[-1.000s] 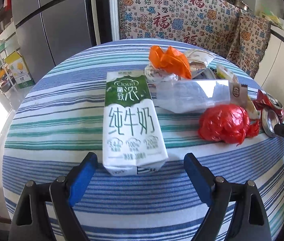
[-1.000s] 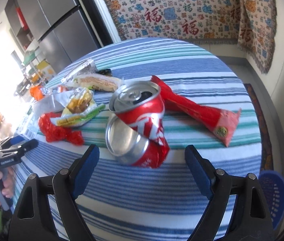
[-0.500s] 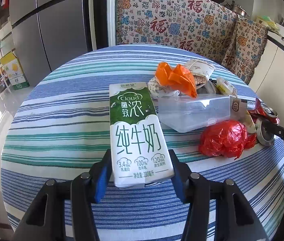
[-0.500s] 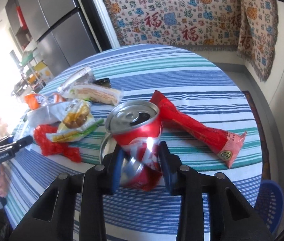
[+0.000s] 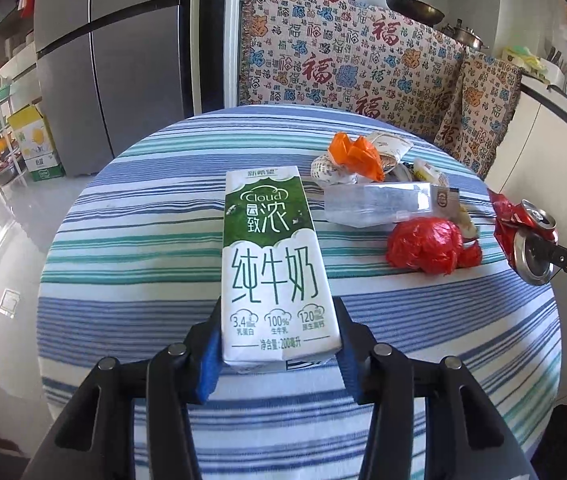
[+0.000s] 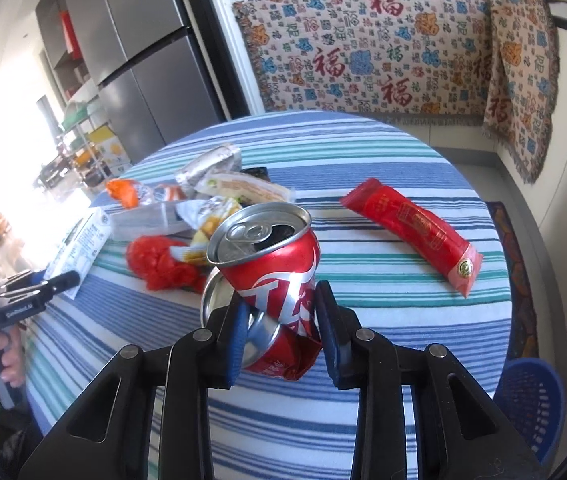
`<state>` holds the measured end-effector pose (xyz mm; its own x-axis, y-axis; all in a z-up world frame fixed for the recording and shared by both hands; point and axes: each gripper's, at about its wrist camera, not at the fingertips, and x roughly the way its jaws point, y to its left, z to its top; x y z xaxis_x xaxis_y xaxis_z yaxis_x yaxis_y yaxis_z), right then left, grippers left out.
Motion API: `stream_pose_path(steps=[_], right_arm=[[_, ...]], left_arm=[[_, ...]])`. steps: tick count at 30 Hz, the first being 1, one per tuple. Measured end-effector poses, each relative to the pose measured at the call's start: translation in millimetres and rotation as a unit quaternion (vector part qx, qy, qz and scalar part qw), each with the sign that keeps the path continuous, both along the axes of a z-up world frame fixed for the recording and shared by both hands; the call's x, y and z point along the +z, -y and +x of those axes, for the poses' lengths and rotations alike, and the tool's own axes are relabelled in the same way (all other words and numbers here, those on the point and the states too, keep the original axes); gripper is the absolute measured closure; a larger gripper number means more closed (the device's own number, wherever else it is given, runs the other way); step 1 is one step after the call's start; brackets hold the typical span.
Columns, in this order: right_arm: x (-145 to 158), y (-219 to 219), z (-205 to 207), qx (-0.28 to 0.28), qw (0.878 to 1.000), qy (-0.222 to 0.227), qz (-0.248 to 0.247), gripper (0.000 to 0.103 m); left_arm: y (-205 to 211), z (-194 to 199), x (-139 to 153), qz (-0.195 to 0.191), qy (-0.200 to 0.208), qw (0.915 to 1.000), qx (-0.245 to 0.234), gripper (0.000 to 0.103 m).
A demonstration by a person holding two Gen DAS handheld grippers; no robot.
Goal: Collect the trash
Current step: 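Grasp the milk carton with the left gripper while the right gripper grasps the red can, then carry the carton and red can to the wastebasket and open both grippers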
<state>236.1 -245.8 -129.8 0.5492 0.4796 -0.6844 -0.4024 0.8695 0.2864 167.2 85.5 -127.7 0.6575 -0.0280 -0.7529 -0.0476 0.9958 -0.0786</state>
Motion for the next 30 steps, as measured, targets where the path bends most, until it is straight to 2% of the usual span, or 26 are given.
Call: stream_pose_path(steps=[4,8,16,23,30], right_arm=[[7.6,1.6,-11.4,0.004,1.000,0.010,0.002,0.071],[16.6,12.6,-20.1,-0.004,1.000,0.020,0.008,0.071],[33.0,54.5,-36.1,-0.049,0.998,0.039,0.019,0.071],[46.0,123.6,-49.3,-0.136,0.989,0.047,0.020,0.071],[44.3,209.1,-66.1,-0.235,0.971,0.031,-0.015,0.070]], left_arm=[[7.8,-16.3,13.7,-0.002,0.016,0.9998,-0.014,0.055],[32.5,-24.3,29.6,-0.009,0.032,0.9984,-0.045,0.054],[117.8,-15.2,46.3,-0.032,0.048,0.9887,-0.139,0.054],[211.7,0.1,46.0,-0.047,0.044,0.9712,-0.229,0.054],[328.3,11.6,29.8,-0.063,0.015,0.9456,-0.319,0.054]])
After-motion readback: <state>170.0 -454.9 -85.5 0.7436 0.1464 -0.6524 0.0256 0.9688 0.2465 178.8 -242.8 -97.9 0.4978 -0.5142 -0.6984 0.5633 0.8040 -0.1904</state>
